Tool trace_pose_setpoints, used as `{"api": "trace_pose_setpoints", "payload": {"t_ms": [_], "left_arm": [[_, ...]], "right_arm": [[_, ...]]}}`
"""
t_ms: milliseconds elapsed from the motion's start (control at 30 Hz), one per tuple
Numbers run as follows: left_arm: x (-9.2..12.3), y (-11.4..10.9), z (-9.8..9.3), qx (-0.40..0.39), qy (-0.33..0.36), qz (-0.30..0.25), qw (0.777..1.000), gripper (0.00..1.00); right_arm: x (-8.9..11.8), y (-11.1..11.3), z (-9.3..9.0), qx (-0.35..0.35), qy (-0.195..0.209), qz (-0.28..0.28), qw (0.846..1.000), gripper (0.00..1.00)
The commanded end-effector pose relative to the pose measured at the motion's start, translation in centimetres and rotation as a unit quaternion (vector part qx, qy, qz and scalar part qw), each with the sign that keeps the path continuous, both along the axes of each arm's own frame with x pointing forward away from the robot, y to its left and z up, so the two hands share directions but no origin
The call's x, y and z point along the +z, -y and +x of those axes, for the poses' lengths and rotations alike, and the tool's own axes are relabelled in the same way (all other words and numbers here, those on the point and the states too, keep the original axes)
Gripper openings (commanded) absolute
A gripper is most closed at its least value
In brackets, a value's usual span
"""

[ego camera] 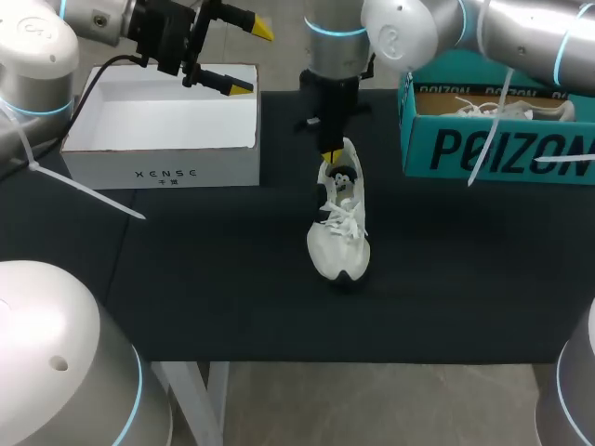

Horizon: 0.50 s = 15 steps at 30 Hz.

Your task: Take the shoe out of the shoebox, open the shoe tongue, remove and reinsert the insole, then place the shoe into the shoebox

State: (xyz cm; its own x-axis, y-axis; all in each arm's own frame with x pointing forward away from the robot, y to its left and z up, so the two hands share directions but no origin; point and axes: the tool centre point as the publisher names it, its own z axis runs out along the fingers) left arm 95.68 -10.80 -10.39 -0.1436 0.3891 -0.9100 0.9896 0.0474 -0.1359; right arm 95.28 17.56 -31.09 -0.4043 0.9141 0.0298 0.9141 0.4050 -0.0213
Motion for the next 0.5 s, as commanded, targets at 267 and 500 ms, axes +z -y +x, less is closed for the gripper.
{"api": "trace_pose_setpoints", "payload": {"t_ms": [267,500], "left_arm": [[0.07,-0.03,0.05,-0.001,0.0,0.002,1.0,1.0],[0.07,-0.03,0.05,-0.001,0.0,0.002,1.0,1.0]], "right_arm": [[0.24,-0.4,0.43,0.14,-0.044,-0.047,0.988,1.0],[0.24,-0.05,0.42,0.156,-0.03,-0.051,0.986,1.0]]}}
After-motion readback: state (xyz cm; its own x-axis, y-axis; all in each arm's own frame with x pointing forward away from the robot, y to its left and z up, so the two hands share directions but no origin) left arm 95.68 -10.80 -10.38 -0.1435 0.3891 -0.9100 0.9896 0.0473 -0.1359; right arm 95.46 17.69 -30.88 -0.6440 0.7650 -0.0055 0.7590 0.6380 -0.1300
